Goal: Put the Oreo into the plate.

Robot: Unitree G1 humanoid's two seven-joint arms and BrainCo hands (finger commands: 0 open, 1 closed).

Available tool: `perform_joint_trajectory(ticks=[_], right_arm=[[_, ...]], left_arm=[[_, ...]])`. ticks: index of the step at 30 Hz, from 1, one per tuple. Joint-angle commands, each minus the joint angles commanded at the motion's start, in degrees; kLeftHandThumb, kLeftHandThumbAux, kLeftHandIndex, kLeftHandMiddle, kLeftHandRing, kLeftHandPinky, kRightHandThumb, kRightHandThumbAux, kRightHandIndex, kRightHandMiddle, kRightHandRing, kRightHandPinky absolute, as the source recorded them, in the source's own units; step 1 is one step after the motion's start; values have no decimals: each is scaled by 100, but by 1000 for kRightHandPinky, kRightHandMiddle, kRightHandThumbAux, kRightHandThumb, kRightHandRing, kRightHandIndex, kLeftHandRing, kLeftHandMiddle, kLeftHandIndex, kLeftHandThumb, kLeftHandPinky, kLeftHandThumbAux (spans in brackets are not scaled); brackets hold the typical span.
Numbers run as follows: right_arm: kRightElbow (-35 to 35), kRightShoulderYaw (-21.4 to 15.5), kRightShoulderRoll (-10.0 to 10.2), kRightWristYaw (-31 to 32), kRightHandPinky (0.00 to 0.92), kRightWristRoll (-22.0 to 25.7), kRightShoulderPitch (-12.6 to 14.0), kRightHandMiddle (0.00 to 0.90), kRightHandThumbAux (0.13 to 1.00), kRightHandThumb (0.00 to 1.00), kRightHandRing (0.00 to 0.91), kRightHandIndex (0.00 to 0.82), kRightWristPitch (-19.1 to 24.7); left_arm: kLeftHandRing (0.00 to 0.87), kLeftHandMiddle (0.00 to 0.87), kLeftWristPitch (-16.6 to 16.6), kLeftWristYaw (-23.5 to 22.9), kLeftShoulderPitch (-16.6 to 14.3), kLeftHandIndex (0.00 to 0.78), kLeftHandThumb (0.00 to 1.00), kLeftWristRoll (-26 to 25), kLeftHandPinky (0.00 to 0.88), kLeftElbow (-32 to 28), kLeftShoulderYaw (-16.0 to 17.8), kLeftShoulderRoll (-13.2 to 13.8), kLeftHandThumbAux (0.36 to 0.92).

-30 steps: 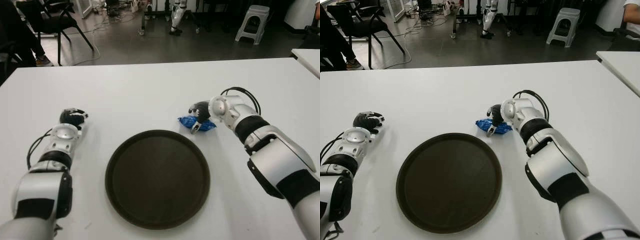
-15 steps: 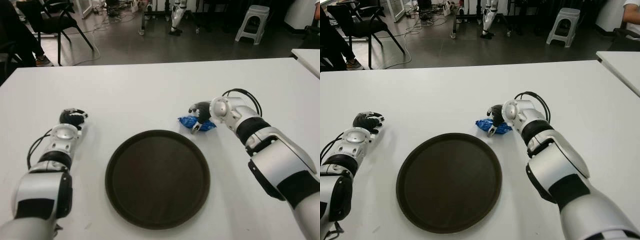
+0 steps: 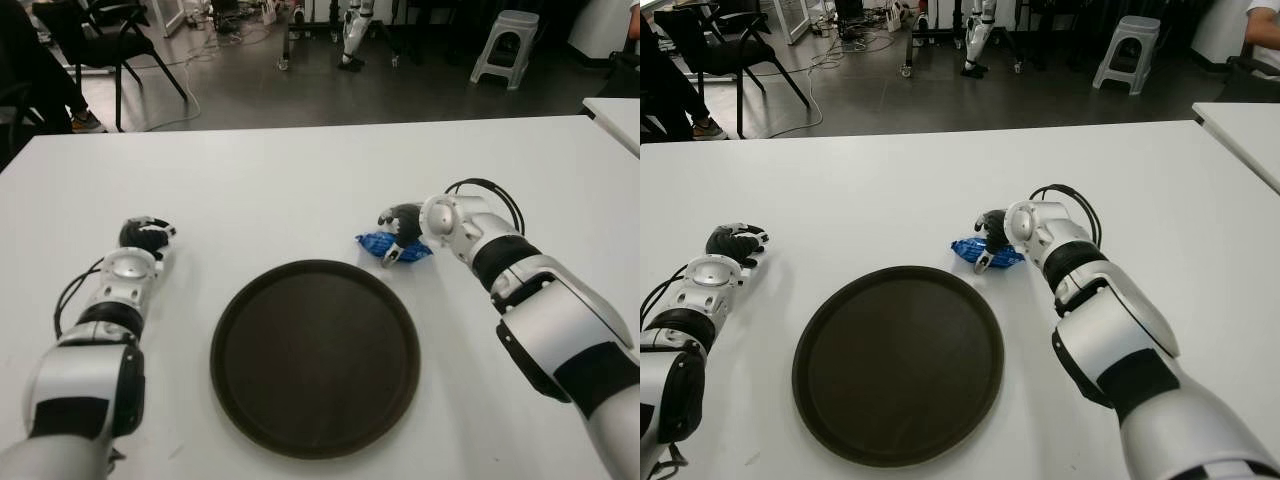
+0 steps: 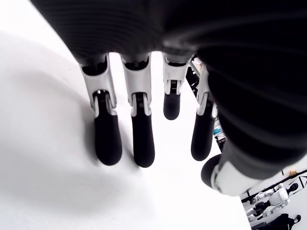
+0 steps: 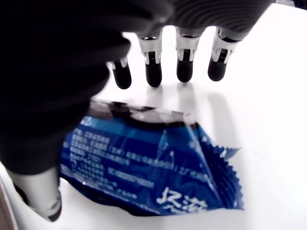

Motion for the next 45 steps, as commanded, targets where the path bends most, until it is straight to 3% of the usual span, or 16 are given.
perform_joint_trajectory(ticks=[8, 16, 26, 45], right_arm=[[86, 210, 35, -573, 0, -213, 124, 0, 700, 0, 0, 0, 30], [125, 477, -18, -1013, 0, -409, 194, 0, 781, 0, 0, 0, -172], [175, 622, -27, -1186, 0, -464, 208, 0, 810, 0, 0, 0, -290], [249, 672, 8, -1337, 0, -418, 242, 0, 741, 0, 0, 0, -248]], left_arm=[[156, 144, -14, -2, 6, 398, 678, 6, 169, 0, -4, 1, 725], [147, 136, 10, 5, -7, 398, 674, 38, 155, -1, -37, 9, 726], [158, 137, 65, -13, -42, 398, 679, 10, 165, -18, -29, -9, 726], [165, 154, 26, 53, -20, 399, 680, 7, 176, -15, -19, -9, 724]])
